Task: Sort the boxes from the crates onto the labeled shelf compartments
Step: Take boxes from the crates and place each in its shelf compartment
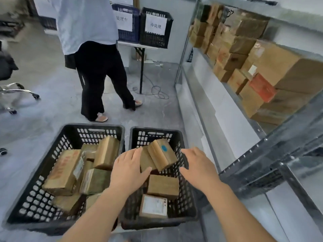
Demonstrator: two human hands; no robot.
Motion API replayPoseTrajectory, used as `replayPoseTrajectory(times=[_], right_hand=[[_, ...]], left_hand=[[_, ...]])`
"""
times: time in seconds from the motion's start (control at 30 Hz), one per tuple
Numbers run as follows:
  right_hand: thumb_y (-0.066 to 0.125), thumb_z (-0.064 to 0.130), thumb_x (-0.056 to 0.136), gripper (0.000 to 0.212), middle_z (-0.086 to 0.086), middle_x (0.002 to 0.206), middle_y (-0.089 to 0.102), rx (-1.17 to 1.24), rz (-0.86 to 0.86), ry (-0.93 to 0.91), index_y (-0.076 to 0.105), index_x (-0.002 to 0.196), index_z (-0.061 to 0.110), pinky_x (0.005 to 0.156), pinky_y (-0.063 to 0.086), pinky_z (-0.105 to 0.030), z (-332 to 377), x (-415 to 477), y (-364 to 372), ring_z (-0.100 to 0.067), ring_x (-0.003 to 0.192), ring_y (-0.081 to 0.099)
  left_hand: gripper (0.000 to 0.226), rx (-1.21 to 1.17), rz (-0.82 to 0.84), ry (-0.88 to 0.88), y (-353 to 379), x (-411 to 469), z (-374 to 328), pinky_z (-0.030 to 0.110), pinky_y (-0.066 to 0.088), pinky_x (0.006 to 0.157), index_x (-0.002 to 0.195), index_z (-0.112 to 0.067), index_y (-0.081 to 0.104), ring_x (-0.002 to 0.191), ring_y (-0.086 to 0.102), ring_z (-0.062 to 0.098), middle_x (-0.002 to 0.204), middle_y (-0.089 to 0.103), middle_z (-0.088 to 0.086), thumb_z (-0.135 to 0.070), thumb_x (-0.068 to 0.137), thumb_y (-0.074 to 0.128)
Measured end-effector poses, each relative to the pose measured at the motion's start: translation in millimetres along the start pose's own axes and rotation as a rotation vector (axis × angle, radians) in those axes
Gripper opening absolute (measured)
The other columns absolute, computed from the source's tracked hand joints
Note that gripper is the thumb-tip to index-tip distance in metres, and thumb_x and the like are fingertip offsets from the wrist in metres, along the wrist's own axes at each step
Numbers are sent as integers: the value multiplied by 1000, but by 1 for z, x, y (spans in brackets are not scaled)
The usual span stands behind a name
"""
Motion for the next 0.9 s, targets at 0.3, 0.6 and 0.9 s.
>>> replayPoseTrajectory(times=[0.3, 0.6, 0.9], right_hand=[[55, 31, 93, 59, 0, 142, 37, 2, 137, 35, 30, 146, 26, 94, 44, -32, -44, 127, 56, -18, 126, 42], [53, 31, 94, 60, -3, 140, 38, -16, 318, 22, 27, 147, 22, 91, 46, -33, -110, 218, 149, -19, 121, 45], [52, 21, 95, 69, -12, 145, 34, 34, 452, 78, 13, 151, 14, 100, 44, -41, -145, 290, 246, -27, 128, 42]], left_hand=[[76, 16, 131, -73, 67, 108, 30, 36, 27, 114, 149, -22, 23, 137, 32, 19, 148, 37, -1, -56, 87, 52], [77, 21, 267, -170, 170, 160, 41, 33, 29, 112, 149, -19, 21, 137, 32, 20, 148, 36, 0, -58, 89, 49], [78, -83, 353, -251, 280, 222, 24, 40, 34, 107, 149, -19, 18, 133, 37, 23, 147, 38, 3, -55, 89, 52]])
Point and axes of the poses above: each hand's wrist, its own x-axis towards the middle knuckle, its own y-axis out of the palm, z = x × y, the point moved 8 cm from there along x, towards the middle knuckle
